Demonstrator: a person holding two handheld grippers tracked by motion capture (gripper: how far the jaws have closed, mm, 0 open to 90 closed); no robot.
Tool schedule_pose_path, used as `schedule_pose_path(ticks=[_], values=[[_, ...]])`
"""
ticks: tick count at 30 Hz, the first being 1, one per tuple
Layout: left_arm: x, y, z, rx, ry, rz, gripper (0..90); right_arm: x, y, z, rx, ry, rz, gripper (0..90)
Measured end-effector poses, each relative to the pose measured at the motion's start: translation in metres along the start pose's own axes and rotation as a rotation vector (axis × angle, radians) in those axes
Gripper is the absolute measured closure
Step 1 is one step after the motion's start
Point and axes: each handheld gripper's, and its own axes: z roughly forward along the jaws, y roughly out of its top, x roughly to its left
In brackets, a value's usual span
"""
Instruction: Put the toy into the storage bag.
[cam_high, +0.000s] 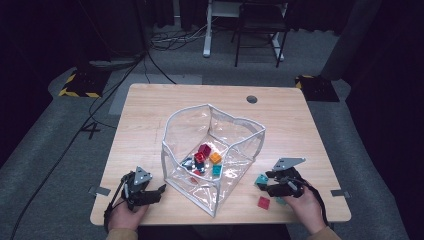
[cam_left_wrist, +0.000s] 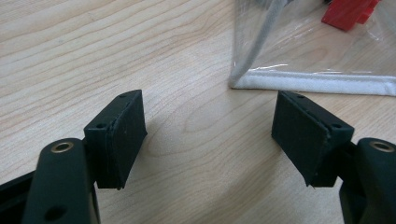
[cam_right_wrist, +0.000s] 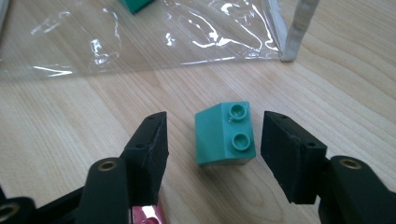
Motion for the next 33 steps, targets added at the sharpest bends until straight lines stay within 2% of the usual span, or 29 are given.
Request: schedule_pose_path(ticks=[10, 14, 17, 28, 29, 30, 33], values=[[0.0, 0.0, 0.0, 0.0, 0.001, -0.001, 26.5, -0.005, -0.004, 0.015, 0.055, -0.021, 0.0, 50.5], [0.0, 0.0, 0.0, 0.0, 0.001, -0.001, 26.4, -0.004, -0.005, 0.018, 0.067, -0.026, -0.012, 57.1], [0.0, 0.0, 0.0, -0.004, 0.003, -0.005, 26.5, -0.003, -0.005, 0.018, 0.06, -0.036, -0.01, 58.9], [0.0, 0.0, 0.0, -0.004, 0.003, -0.006, 26.4, -0.003, -0.006, 0.018, 0.051, -0.026, -0.001, 58.9], [0.0, 0.0, 0.0, -0.004, 0.003, -0.005, 26.4, -0.002, -0.005, 0.018, 0.045, -0.027, -0.005, 59.0], [0.0, 0.0, 0.0, -0.004, 0.003, -0.006, 26.4, 0.001, -0.004, 0.014, 0.014, -0.036, -0.018, 59.0], [0.0, 0.0, 0.0, -0.004, 0.003, -0.006, 26.4, 0.005, 0.001, 0.006, -0.015, -0.024, -0.03, 59.0]])
